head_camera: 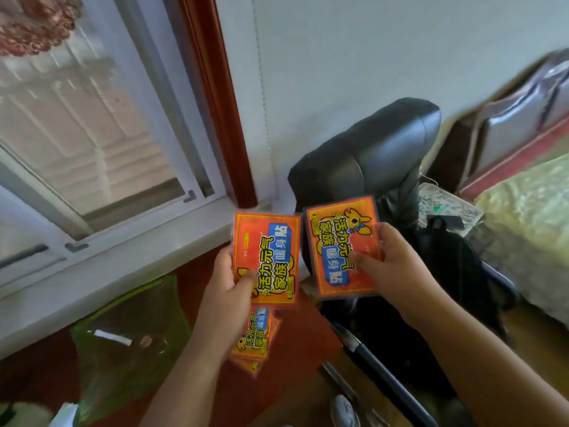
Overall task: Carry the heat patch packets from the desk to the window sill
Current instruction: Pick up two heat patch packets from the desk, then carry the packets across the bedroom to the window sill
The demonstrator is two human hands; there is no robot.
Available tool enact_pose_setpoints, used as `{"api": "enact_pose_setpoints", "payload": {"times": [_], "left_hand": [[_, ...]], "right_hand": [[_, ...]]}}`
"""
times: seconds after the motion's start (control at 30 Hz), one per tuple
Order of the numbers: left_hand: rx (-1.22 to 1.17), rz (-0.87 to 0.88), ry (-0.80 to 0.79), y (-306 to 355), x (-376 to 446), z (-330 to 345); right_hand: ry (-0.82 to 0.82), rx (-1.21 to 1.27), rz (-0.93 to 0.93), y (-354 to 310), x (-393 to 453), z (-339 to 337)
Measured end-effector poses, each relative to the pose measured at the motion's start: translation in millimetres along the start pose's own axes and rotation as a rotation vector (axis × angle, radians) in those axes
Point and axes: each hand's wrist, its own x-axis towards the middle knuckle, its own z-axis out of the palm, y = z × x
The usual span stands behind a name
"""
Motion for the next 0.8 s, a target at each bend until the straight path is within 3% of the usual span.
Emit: {"api": "enact_pose_setpoints", "payload": {"times": [0.3, 0.53, 0.8], "left_hand": [[0.064, 0.107, -0.354, 1, -10, 31], [0.245, 0.333, -0.714, 22, -60, 112], [0.241, 0.476, -1.036, 46, -169, 220]], "right_hand": [[0.379, 0.139, 0.164, 36, -97, -23], [0.714, 0.337, 0.248, 61, -205, -86], [1.054, 0.455, 0.267, 100, -331, -154]]}}
